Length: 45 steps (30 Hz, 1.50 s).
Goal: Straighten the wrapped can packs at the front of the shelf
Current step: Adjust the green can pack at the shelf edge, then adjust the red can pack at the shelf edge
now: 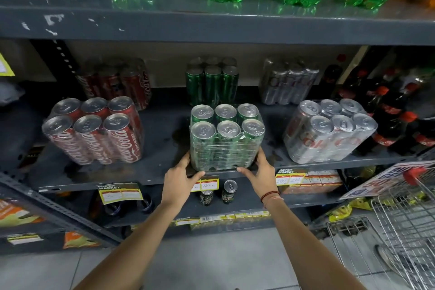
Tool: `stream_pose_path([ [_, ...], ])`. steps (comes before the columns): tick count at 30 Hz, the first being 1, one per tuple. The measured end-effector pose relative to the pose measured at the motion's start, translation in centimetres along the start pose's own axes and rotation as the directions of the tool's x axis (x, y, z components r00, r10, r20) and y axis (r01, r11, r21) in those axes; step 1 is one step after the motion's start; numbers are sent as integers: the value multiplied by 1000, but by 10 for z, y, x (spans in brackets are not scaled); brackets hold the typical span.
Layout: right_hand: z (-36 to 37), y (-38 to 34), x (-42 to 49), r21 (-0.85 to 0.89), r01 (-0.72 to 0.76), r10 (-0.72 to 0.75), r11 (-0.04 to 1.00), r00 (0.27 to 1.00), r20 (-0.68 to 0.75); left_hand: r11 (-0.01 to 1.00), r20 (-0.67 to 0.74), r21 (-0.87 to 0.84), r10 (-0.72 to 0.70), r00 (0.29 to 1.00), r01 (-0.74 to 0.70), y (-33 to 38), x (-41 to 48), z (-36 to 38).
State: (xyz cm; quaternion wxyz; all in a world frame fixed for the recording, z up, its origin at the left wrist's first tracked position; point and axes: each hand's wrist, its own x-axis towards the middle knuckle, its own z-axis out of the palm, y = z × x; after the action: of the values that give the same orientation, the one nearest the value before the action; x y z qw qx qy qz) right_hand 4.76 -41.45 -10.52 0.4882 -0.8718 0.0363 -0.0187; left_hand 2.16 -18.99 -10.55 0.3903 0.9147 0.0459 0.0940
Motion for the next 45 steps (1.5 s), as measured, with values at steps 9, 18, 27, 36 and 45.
stream_pose_path([
  [9, 21, -27, -34, -40, 17, -28, 999, 957, -289, 982, 35, -185, -18, 999, 24, 1, -2, -14],
  [18, 127, -107, -78, -62, 296, -302, 953, 929, -212, 902, -337, -397, -313, 888, 167, -48, 4, -108],
  [27, 190, -179, -27, -8, 45, -41, 999, 946, 321, 849, -348, -361, -506, 790, 385, -124, 13, -178],
  [36, 211, -180, -21, 66, 26, -50, 997, 916, 399, 914, -42, -216, -361, 932, 344, -160, 29, -202],
  [45, 220, -165, -39, -38, 162, -143, 986, 942, 303, 908, -44, -301, -318, 947, 291, -173, 2, -204],
])
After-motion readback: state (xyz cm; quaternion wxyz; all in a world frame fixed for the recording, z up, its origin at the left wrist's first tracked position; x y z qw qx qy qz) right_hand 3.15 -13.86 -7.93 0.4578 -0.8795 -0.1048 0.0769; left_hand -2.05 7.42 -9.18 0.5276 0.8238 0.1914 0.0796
